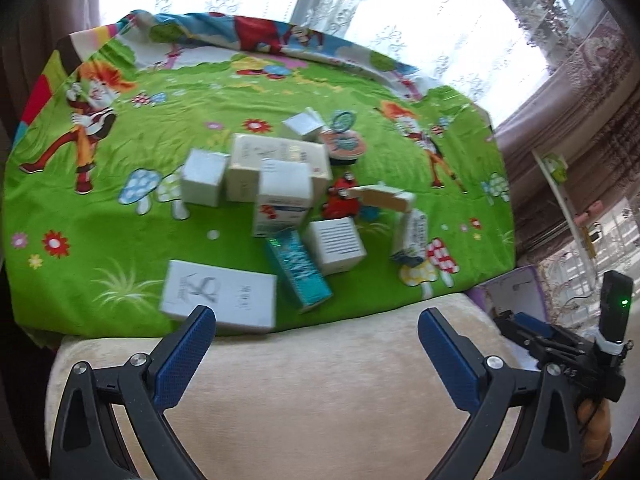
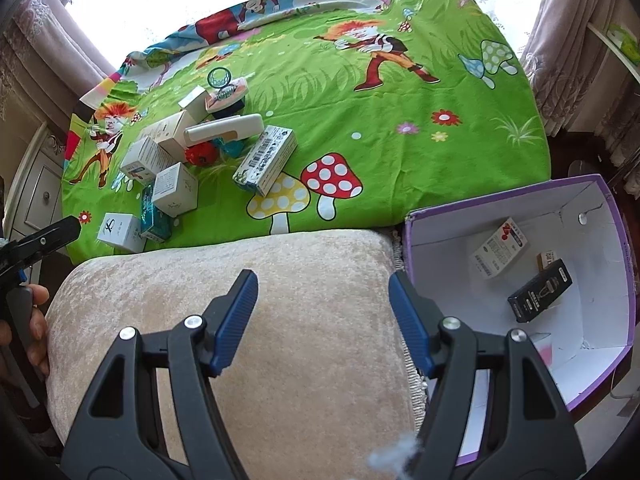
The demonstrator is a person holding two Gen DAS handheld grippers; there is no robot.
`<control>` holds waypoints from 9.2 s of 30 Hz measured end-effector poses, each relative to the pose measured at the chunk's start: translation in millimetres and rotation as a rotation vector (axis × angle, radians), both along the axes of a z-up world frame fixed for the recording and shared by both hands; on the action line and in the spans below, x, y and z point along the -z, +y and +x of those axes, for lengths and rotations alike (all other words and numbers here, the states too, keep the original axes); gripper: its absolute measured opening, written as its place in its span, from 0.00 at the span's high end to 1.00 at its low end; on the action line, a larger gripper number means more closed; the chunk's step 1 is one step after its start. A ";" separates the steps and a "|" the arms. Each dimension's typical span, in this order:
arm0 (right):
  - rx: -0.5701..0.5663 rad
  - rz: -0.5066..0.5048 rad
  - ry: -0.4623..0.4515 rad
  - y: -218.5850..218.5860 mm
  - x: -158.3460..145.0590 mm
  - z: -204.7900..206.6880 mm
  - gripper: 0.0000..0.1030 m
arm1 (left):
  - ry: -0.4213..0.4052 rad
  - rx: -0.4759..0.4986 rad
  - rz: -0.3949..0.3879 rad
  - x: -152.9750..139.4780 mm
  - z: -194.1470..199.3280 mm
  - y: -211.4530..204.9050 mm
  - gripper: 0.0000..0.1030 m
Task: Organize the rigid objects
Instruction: 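Move both open tools back to the pile of boxes, then grasp the white box printed SL with the left tool while the right tool grasps the white plastic bracket, then carry the SL box and white bracket toward the purple-rimmed storage box, then open both tools over the storage box to drop the SL box and bracket, then move both open tools back to the boxes on the bedspread, then grasp the teal box with the left tool while the right tool grasps the barcode box, then carry the teal box and barcode box over the storage box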
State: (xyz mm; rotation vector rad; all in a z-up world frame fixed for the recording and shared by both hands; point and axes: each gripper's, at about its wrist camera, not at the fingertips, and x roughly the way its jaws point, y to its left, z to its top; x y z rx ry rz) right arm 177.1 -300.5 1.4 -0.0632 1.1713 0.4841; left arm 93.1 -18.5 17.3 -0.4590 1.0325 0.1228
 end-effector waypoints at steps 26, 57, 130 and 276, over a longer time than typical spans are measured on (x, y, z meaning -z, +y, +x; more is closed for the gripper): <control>-0.109 -0.050 0.006 66.9 22.8 35.7 0.30 | 0.257 0.033 0.101 57.7 30.2 34.6 0.00; -0.595 -0.356 -0.430 198.9 26.6 67.7 0.61 | 0.243 0.011 0.040 82.9 34.6 46.1 0.14; 0.203 0.032 -0.172 -107.4 -17.0 39.0 0.88 | 0.018 0.483 0.150 -0.9 109.3 -203.2 0.15; -0.048 -0.019 -0.008 109.9 40.3 78.9 0.60 | -0.020 -0.116 -0.108 26.2 43.4 -2.2 0.67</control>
